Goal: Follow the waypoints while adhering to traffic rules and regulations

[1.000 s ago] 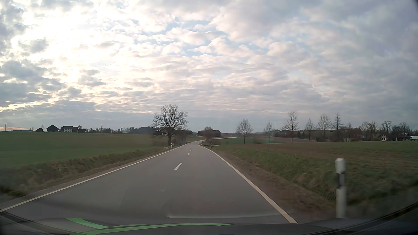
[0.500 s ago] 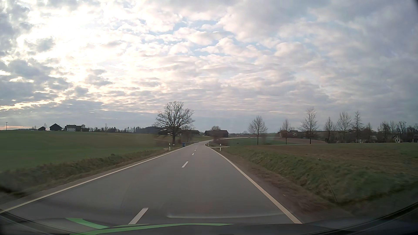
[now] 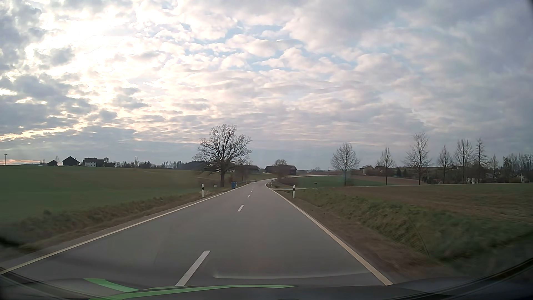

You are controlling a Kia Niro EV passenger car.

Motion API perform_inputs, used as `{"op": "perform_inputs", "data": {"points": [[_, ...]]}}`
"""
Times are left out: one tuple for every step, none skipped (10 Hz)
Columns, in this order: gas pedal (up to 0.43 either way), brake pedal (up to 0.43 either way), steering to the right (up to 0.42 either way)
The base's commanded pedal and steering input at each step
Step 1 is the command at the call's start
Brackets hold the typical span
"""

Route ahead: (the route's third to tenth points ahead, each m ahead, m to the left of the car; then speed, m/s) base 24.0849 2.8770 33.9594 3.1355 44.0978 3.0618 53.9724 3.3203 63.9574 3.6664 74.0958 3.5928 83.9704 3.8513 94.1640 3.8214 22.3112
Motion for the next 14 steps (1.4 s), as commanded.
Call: {"op": "perform_inputs", "data": {"points": [[0.209,0.000,-0.003],[0.209,0.000,-0.003],[0.209,0.000,-0.003],[0.209,0.000,-0.003],[0.209,0.000,-0.003],[0.209,0.000,-0.003],[0.209,0.000,-0.003],[0.209,0.000,-0.003],[0.209,0.000,-0.003],[0.209,0.000,-0.003],[0.209,0.000,-0.003],[0.209,0.000,-0.001],[0.209,0.000,-0.001],[0.209,0.000,-0.001]]}}
